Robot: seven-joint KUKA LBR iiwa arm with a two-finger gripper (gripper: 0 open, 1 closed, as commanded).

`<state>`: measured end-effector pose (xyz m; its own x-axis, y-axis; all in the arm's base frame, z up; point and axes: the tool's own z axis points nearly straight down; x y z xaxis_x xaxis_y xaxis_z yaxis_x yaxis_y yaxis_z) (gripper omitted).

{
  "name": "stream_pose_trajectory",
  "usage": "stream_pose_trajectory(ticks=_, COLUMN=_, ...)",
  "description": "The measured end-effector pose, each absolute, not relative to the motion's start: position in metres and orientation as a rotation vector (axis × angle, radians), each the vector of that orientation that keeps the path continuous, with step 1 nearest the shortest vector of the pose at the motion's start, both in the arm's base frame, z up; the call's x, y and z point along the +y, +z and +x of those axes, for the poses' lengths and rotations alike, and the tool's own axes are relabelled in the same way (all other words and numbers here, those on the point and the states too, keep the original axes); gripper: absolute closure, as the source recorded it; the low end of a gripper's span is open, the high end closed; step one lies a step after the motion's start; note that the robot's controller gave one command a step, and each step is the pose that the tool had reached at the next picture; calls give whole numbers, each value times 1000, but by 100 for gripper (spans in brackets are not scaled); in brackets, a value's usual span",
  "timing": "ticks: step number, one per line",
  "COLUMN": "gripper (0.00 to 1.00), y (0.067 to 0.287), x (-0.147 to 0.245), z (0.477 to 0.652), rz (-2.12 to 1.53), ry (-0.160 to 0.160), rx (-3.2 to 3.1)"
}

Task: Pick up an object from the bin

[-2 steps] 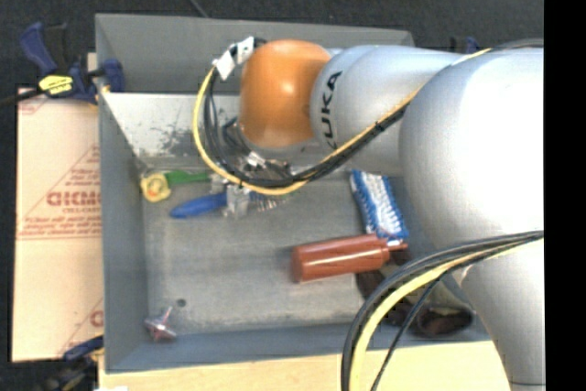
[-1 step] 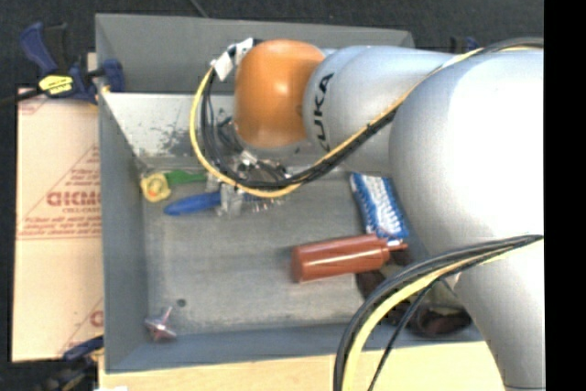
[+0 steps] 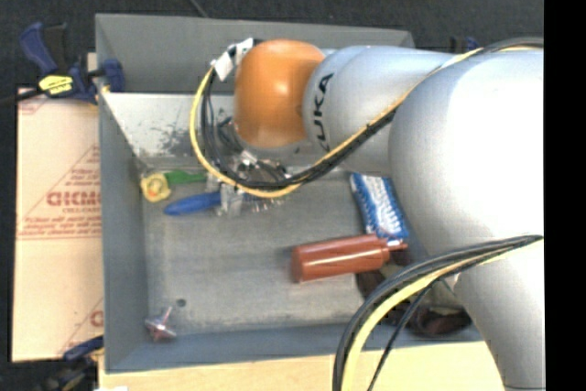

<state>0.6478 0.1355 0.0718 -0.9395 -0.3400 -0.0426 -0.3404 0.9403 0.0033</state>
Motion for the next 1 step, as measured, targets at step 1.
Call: stream_pose_trajectory(ticks=1, gripper=100, y=72, x=136, z=648, rz=-534, ry=17, rx=3054)
